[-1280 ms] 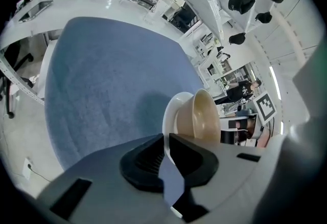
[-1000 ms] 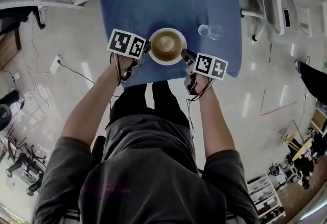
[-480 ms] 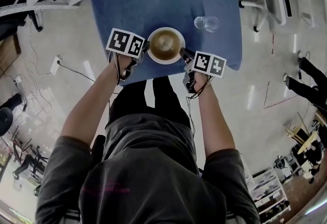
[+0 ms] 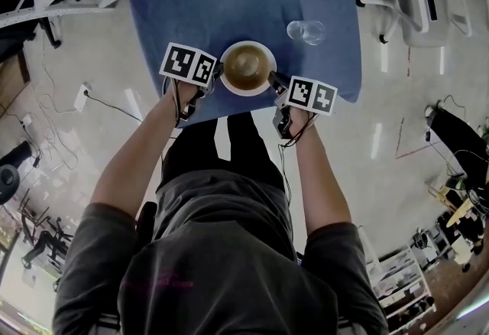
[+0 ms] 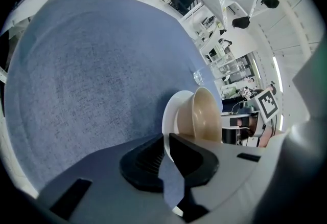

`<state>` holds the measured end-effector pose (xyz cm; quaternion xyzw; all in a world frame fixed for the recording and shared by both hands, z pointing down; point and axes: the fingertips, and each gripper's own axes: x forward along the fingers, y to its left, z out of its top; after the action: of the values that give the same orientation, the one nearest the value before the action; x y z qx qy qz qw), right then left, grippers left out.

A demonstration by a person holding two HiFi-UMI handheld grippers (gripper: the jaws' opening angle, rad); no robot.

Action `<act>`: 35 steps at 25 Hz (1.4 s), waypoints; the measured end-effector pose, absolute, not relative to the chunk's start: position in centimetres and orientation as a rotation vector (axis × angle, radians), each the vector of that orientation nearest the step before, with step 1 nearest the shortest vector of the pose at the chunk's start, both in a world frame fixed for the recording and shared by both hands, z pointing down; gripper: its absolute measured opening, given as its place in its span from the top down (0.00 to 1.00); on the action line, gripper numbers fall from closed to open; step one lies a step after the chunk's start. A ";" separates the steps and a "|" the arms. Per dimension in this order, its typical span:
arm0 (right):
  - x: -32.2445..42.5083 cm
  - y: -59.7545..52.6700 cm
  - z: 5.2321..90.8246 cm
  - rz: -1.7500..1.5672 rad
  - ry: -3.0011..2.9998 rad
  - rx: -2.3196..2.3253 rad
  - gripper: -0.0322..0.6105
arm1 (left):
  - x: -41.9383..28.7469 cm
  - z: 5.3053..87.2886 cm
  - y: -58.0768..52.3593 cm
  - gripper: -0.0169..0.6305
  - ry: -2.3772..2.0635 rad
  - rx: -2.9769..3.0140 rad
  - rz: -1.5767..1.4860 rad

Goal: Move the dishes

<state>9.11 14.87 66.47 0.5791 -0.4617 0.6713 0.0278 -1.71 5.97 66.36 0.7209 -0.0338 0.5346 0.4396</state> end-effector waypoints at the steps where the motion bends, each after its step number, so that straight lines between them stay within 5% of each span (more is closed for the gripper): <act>1: 9.1 14.9 66.5 2.073 -1.424 1.788 0.87 | -1.8 66.4 6.0 0.92 -0.084 1.789 1.330; 35: 13.2 15.7 64.0 1.920 -1.508 1.894 0.87 | -3.0 63.8 4.1 0.82 -0.359 1.858 1.283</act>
<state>13.15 15.72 64.01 0.6127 -0.4878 0.6213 0.0258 -3.01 4.08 63.84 0.7395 -0.1428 0.5106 0.4148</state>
